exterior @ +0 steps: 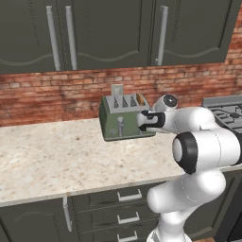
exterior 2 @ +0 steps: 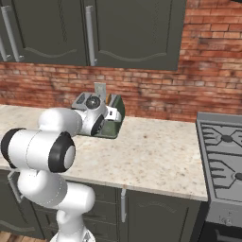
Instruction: Start the toaster. Once the lever pops up, take the bread to the plate on the dining counter.
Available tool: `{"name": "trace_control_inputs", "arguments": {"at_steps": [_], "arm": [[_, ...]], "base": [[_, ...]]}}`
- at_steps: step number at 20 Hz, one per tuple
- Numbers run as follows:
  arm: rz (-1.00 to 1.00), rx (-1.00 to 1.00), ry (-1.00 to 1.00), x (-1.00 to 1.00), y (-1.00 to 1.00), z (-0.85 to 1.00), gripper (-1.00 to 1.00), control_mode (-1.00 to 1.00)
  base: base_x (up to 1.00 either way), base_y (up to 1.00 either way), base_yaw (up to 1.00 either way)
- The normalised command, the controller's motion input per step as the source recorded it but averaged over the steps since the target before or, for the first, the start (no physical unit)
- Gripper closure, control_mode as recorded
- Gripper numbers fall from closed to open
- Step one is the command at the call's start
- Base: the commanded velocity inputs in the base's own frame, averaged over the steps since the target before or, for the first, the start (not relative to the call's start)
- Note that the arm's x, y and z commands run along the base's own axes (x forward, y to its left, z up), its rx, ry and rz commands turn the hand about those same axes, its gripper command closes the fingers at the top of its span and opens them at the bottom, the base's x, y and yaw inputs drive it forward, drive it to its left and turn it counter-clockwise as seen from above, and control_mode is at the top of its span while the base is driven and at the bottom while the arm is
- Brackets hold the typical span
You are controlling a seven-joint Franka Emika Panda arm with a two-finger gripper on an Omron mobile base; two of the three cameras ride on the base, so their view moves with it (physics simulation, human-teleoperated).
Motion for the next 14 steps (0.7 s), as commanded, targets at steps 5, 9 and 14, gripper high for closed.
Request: {"name": "trace_control_inputs", "arguments": {"at_steps": [5, 9, 14], "arm": [[0.0, 0.0, 0.0, 0.13, 0.0, 0.0, -1.0, -1.0], [0.0, 0.0, 0.0, 0.13, 0.0, -0.05, -1.0, -1.0], [0.0, 0.0, 0.0, 0.0, 0.0, -0.22, -1.0, -1.0]], "base": [[0.0, 0.0, 0.0], [0.0, 0.0, 0.0], [0.0, 0.0, 0.0]]}}
